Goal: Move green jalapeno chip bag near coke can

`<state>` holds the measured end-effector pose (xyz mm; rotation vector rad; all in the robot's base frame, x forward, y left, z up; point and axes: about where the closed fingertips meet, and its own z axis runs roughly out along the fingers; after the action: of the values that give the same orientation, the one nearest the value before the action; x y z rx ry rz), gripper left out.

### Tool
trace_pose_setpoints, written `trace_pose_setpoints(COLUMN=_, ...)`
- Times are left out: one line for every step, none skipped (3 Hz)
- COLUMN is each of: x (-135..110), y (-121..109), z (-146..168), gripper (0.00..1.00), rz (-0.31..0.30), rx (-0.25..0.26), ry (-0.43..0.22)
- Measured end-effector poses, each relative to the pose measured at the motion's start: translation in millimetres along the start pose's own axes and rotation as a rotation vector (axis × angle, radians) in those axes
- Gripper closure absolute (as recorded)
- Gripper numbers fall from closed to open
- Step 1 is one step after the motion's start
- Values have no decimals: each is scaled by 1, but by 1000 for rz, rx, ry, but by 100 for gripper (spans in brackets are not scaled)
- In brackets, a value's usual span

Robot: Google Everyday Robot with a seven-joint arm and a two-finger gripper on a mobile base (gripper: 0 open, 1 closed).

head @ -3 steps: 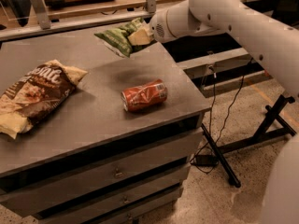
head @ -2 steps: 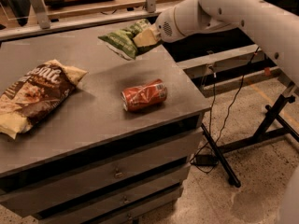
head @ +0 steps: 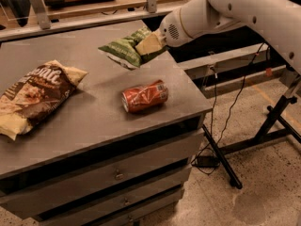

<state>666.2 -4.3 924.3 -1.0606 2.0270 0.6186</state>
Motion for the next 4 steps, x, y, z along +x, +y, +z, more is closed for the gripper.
trace_pose_setpoints(x=7, y=11, z=3, gripper=100, rz=9, rx=-28, ry=11)
trace_pose_setpoints(x=11, y=20, z=10, gripper=100, rz=17, rx=-54, ry=13)
trace_pose_setpoints(x=14, y=25, z=15, gripper=84, rz=27, rx=-66, ry=14)
trace_pose_setpoints(x=15, y=27, z=16, gripper=61, rz=34, rx=-65, ry=14)
